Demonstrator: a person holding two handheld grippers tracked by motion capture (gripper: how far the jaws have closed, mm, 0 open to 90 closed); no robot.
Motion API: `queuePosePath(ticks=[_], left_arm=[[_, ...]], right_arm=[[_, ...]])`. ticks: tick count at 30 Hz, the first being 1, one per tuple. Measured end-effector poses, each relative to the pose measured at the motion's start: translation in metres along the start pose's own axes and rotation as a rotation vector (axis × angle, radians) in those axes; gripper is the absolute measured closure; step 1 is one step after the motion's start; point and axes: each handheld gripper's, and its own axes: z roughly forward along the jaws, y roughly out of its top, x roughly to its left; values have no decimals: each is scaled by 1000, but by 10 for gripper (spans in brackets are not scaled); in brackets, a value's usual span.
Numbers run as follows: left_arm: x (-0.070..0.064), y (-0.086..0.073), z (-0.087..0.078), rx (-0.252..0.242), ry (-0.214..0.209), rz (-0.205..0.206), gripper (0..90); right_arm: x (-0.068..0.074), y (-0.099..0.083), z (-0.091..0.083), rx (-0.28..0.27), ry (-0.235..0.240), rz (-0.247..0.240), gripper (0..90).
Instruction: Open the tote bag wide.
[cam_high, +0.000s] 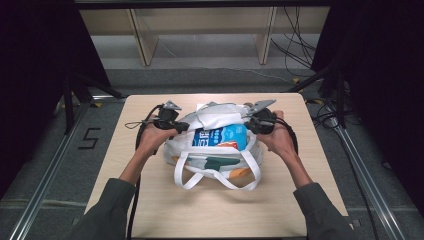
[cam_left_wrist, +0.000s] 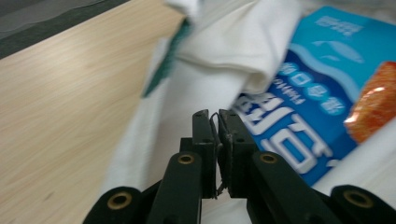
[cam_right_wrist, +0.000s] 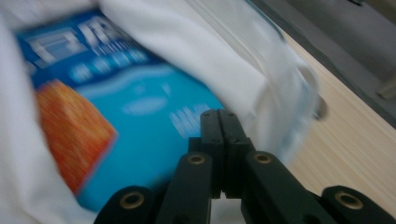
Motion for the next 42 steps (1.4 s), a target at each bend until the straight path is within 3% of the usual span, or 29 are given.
queuePosePath(ticks=[1,2,3,4,5,6,8,9,10,12,13,15,16,18,19,20,21,22,23,24,26,29,31,32,33,35,36,39,42], left_arm=[[8,-6,0,12,21,-12,872],[14,-11,2,27,33,-30,872],[19,-18,6,43,46,-34,892],[23,-24,9,52,46,-52,892],[31,-32,14,53,42,-85,895],[34,-34,14,43,26,-126,896],[33,-33,14,45,29,-129,895],[28,-30,13,41,49,-84,894],[26,-27,9,48,37,-72,888],[23,-25,5,24,32,-82,874],[21,-23,2,21,23,-72,874],[13,-19,0,19,-1,-52,869],[5,-15,2,17,-28,-36,860],[0,-13,4,18,-36,-24,858],[-3,-13,6,17,-41,-15,856],[-6,-12,8,23,-42,-12,855],[-7,-12,10,39,-47,-1,855],[-7,-13,12,54,-50,12,855],[-6,-15,14,59,-40,7,856],[-5,-16,15,62,-40,-2,856],[-2,-18,16,55,-60,-30,869],[-4,-17,14,50,-50,-20,860],[-8,-15,9,25,-73,-37,858],[-11,-14,6,11,-97,-32,859],[-16,-14,4,3,-105,-22,860],[-28,-16,1,25,-132,25,860],[-34,-20,0,32,-153,42,860],[-46,-40,-9,59,-157,104,888],[-49,-62,-18,86,-206,98,893]], right_arm=[[-6,-16,6,31,-10,35,900],[-6,-16,6,31,-10,35,900],[-8,-32,17,103,-18,31,900],[-8,-32,17,103,-18,31,900],[-7,-46,29,169,13,38,900],[-7,-50,34,171,19,41,900],[-6,-56,38,176,39,56,900],[-7,-54,36,161,29,47,900],[-5,-52,33,143,8,57,900],[-5,-47,27,109,8,65,900],[-4,-39,16,56,20,82,900],[0,-25,3,-34,67,67,900],[13,-13,-1,-63,125,50,900],[20,-10,1,-63,139,27,900],[31,-7,3,-40,160,-6,900],[47,-6,4,4,216,-48,900],[47,-6,4,4,216,-48,900],[55,-8,5,19,209,-81,900],[68,-16,3,58,251,-104,900],[68,-16,3,58,251,-104,900],[82,-34,8,110,315,-152,900],[83,-37,8,95,308,-136,900],[81,-34,4,65,266,-131,900],[81,-32,1,57,266,-96,900],[77,-28,-4,-3,255,-84,900],[76,-26,-7,-17,242,-60,900],[72,-25,-10,-50,222,-62,900],[73,-29,-10,-49,225,-64,900],[73,-37,-6,-32,228,-45,900]])
